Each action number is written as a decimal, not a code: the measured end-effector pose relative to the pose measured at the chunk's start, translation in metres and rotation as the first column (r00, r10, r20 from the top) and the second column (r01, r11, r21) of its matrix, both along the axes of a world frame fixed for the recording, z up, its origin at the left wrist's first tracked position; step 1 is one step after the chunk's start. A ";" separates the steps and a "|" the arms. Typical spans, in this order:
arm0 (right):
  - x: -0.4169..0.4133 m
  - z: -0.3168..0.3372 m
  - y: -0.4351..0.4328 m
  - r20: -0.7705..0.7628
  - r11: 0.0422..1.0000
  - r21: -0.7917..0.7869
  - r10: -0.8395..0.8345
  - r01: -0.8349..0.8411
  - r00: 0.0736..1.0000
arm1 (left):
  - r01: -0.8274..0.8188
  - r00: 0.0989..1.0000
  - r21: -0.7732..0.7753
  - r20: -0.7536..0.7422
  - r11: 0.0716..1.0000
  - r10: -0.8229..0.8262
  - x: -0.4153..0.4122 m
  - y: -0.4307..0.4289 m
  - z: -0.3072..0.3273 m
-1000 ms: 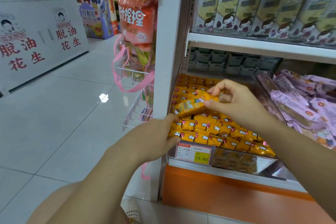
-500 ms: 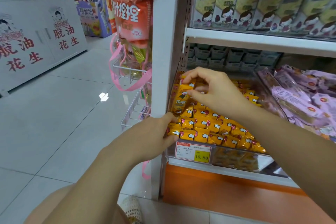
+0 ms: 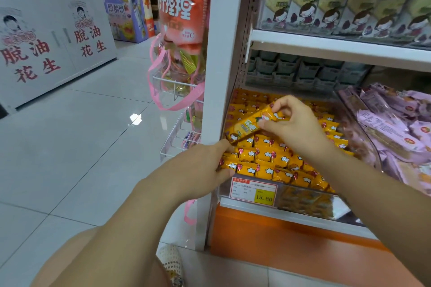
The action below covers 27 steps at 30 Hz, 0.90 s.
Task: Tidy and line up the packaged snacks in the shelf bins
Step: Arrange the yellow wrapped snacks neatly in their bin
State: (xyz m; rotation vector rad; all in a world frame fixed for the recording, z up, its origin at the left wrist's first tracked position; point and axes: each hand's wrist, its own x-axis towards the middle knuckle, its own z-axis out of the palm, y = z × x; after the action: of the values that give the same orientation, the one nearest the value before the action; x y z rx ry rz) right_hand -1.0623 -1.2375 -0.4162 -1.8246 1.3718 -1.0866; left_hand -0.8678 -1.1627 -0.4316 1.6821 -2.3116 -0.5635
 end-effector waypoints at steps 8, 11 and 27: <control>0.035 0.019 0.004 -0.605 0.934 -0.182 0.139 -0.306 0.784 | -0.013 0.999 -0.027 0.031 1.000 0.013 -0.001 0.001 0.001; 0.033 0.008 -0.005 -0.690 0.934 -0.167 0.118 -0.317 0.714 | -0.024 0.999 -0.049 0.046 0.998 0.027 -0.003 0.003 0.003; 0.009 0.005 0.014 -0.705 0.915 0.151 0.365 -0.374 0.608 | -0.082 0.959 -0.174 0.253 0.981 0.125 -0.010 0.006 0.008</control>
State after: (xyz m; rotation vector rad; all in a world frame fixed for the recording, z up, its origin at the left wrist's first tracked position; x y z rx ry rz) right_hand -1.0534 -1.2239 -0.4110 -2.5474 1.2588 -0.1119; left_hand -0.8774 -1.1570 -0.4237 1.8822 -2.3495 -0.1320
